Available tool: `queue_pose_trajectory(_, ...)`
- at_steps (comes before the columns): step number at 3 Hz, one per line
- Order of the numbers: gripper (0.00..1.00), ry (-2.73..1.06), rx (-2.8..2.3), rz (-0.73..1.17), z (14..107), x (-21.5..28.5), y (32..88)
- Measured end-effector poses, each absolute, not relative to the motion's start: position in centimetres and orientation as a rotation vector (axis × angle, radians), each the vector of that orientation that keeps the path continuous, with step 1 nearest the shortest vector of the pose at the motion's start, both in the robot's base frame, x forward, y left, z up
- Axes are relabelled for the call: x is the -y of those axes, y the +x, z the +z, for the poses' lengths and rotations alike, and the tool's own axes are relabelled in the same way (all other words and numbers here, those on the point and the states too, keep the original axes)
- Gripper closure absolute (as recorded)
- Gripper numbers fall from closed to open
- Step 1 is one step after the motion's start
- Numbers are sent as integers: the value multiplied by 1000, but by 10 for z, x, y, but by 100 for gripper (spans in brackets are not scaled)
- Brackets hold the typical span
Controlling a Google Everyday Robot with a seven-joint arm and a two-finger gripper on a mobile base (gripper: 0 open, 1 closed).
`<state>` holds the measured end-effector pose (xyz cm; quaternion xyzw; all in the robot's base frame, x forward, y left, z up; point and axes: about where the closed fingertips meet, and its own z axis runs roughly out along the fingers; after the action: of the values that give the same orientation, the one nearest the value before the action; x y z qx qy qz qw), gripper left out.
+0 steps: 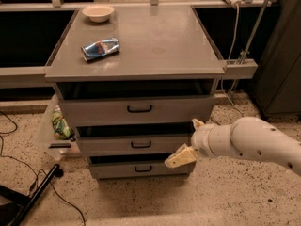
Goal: Open middle drawer
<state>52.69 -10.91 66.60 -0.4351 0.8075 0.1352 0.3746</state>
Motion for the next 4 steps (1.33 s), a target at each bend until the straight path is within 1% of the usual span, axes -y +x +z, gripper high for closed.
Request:
queue_pose_trajectory(1, 0, -1099, -2079, 422, 634, 97, 526)
queue_pose_trajectory(2, 0, -1042, -2119, 539, 578, 77, 523)
queue_pose_trajectory(3, 0, -1016, -2138, 624, 542, 61, 520)
queue_pose_trajectory(4, 0, -1016, -2137, 624, 542, 61, 520)
